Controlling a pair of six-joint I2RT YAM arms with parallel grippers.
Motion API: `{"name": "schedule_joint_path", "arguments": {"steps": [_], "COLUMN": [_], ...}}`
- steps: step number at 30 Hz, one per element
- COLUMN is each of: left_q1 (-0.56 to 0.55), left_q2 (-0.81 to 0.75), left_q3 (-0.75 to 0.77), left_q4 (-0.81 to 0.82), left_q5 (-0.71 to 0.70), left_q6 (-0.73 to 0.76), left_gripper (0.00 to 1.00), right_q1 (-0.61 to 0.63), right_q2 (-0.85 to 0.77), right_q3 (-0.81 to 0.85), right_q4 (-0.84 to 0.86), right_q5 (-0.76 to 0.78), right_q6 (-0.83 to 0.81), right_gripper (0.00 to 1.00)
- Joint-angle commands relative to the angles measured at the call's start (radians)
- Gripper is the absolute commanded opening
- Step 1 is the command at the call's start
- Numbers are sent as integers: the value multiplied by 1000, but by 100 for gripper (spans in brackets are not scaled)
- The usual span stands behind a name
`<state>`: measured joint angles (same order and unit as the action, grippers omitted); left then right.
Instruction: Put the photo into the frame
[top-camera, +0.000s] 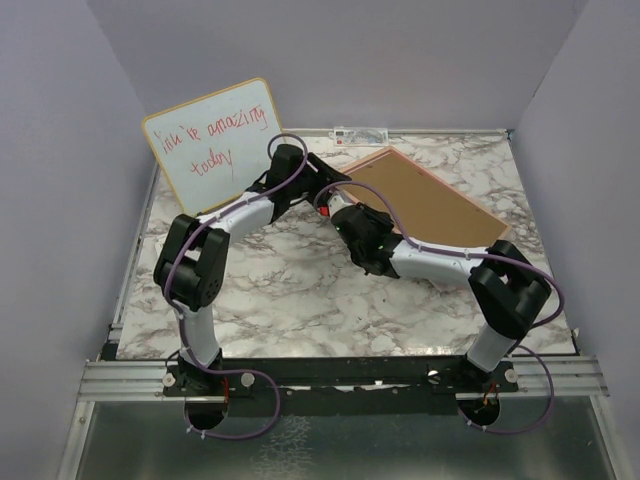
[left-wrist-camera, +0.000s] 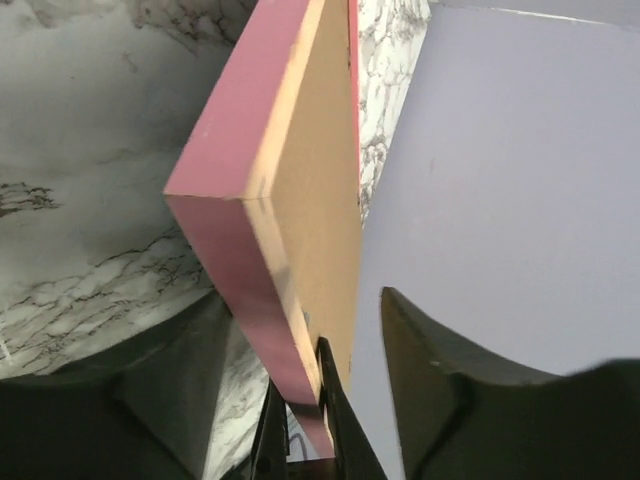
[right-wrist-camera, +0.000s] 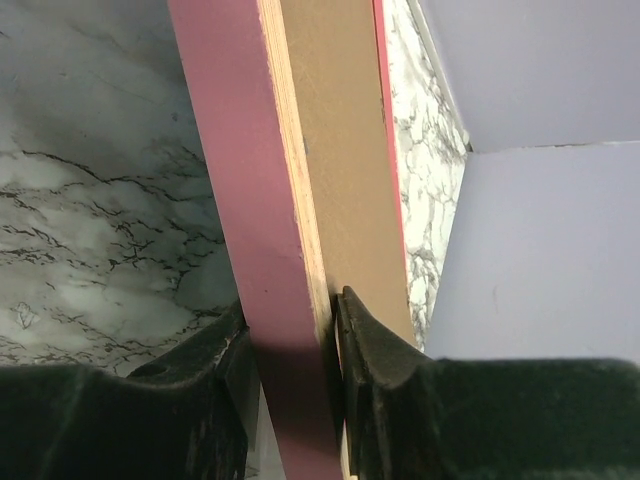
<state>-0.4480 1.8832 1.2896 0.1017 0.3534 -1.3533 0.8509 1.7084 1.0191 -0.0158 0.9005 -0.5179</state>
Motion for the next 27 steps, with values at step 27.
{"name": "schedule_joint_path", "arguments": {"steps": [27], "left_q1": [114], "left_q2": [-269], "left_q3": [-25], "left_q4": [-214], "left_q5": [39], "left_q6": [326], "left_gripper": [99], "right_q1": [-278], "right_q2": [-147], "right_q3": [480], "right_q4": [-457], "right_q5": [-439], "right_q6": [246], "right_gripper": [1]}}
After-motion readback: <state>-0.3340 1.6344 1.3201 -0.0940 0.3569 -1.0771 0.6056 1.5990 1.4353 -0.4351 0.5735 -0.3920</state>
